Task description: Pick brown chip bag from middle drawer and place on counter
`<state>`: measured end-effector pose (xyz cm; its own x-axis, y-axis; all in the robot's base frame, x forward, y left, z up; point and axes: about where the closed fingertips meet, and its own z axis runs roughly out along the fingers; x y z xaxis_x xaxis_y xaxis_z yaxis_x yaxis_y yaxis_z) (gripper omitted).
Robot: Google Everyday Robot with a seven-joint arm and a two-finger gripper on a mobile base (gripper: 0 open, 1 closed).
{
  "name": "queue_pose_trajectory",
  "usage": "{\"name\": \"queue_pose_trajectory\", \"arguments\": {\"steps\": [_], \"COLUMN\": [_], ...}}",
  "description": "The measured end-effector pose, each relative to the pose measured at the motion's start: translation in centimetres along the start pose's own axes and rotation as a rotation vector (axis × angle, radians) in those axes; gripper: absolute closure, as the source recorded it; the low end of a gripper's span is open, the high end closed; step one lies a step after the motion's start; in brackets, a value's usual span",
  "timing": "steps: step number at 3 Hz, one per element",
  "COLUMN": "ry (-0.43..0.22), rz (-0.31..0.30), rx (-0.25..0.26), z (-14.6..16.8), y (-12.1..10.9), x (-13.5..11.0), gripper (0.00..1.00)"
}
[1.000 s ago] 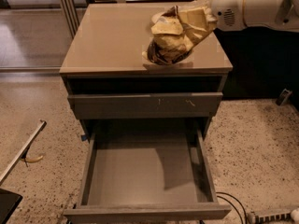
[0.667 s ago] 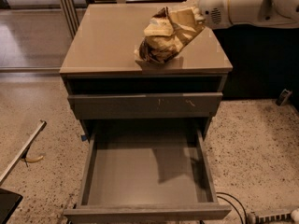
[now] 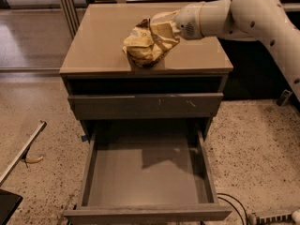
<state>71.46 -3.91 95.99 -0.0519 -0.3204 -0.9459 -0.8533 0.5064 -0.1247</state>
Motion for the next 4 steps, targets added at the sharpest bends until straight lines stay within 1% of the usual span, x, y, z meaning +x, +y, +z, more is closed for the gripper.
{"name": "queue_pose_trajectory", "arguments": {"steps": [1,2,3,4], "ry": [-0.020,-0.020,-0.008,0.005], "rz": [0.025,0.039,0.057,0.071], "rx": [-0.023,-0.040,-0.048,-0.046], "z": [3.1,5.4,6.7,7.1], "y": [0.1,0.4,0.6,0.7], "x": [1.3,2.4,3.3,3.8], "gripper": [1.00,1.00,1.00,0.82]}}
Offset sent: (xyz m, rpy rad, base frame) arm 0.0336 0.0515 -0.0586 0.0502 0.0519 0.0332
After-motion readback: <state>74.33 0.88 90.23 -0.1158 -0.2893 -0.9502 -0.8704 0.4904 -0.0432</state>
